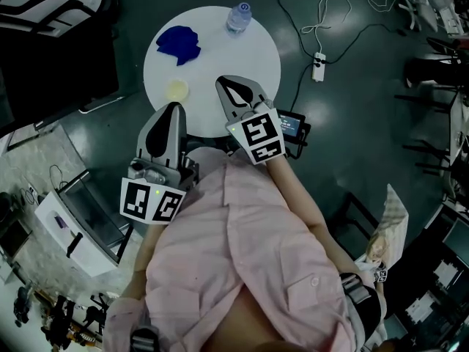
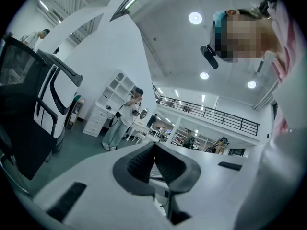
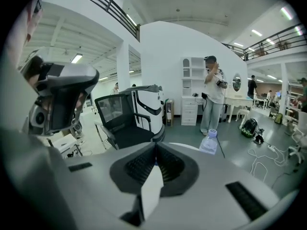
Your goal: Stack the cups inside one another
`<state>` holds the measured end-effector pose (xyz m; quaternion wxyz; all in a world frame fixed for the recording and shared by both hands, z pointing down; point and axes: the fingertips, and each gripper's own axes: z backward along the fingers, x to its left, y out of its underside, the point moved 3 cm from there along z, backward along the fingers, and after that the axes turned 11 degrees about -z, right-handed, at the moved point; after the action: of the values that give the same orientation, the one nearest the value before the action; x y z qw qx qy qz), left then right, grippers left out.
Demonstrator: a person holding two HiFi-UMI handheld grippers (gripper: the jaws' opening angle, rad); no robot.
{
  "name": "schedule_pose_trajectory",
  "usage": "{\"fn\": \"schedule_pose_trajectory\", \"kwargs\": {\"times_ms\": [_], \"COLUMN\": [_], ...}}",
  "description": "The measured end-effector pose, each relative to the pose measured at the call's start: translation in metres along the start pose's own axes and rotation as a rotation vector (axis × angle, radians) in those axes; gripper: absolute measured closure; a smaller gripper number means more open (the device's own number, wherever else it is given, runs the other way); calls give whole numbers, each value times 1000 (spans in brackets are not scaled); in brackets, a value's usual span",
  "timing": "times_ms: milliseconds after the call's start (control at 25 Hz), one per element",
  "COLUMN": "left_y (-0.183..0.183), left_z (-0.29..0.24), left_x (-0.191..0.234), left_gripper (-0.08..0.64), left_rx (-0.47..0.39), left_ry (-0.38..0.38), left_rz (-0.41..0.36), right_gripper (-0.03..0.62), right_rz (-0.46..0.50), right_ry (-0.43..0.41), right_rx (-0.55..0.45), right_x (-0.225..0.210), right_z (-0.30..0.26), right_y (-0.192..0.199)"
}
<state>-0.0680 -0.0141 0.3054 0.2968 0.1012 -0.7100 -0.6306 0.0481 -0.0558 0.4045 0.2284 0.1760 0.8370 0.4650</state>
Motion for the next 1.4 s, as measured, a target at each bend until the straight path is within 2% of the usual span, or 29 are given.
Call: {"fn": "schedule_pose_trajectory", "kwargs": {"times_ms": [480, 920, 1200, 1400], "left_y": [9, 12, 13, 15], "left_z": [3, 9, 12, 12], "left_x": [-35, -49, -50, -53], "left_gripper": [551, 551, 551, 551], "left_rx": [-38, -53, -57, -51], "left_ry": [-57, -96, -105, -96], "left_rz": [-15, -51, -61, -73], "right_gripper": [561, 561, 561, 561], "right_rz": [53, 105, 128, 126], "right_ry": [-113, -150, -149, -179], "right_rx": [-30, -59, -117, -156], "right_x": [1, 0, 0, 5], "right_z": [37, 53, 65, 74], "right_y": [4, 7, 1, -4]}}
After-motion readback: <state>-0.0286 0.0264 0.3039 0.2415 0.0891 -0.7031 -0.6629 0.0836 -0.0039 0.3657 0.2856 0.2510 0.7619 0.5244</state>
